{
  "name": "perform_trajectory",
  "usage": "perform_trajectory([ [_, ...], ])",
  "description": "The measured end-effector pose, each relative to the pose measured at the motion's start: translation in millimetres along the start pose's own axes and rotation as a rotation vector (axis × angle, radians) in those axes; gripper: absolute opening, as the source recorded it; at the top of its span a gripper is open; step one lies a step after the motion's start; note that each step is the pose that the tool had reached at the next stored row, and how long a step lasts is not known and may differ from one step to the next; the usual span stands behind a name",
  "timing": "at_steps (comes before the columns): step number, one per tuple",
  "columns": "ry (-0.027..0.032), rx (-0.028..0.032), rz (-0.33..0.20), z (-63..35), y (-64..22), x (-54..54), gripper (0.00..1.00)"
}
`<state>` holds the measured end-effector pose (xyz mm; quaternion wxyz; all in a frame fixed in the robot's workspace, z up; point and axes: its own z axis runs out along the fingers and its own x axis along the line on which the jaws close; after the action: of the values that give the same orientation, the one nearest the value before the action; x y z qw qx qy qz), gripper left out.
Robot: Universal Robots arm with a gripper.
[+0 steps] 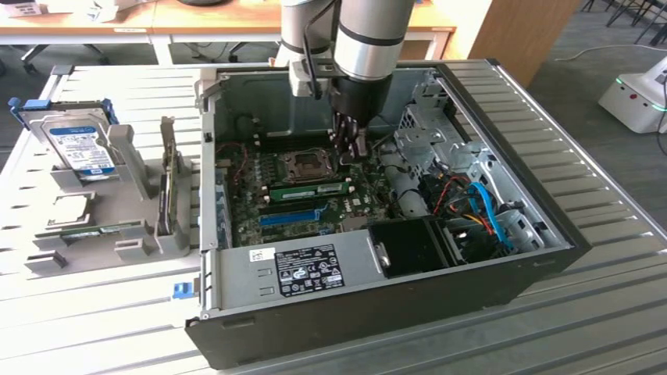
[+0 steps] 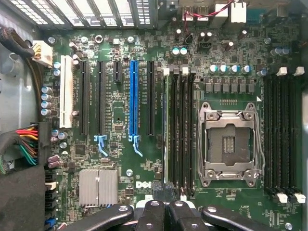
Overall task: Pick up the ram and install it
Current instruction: 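Press down the ram until it locks into place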
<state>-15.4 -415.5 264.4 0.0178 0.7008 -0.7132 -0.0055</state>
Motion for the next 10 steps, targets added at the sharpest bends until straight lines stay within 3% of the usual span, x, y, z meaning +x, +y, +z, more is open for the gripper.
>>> perform_trajectory([
  [10, 0.0026, 0.0001, 0.000, 7.9, -0.3, -0.1, 0.11],
])
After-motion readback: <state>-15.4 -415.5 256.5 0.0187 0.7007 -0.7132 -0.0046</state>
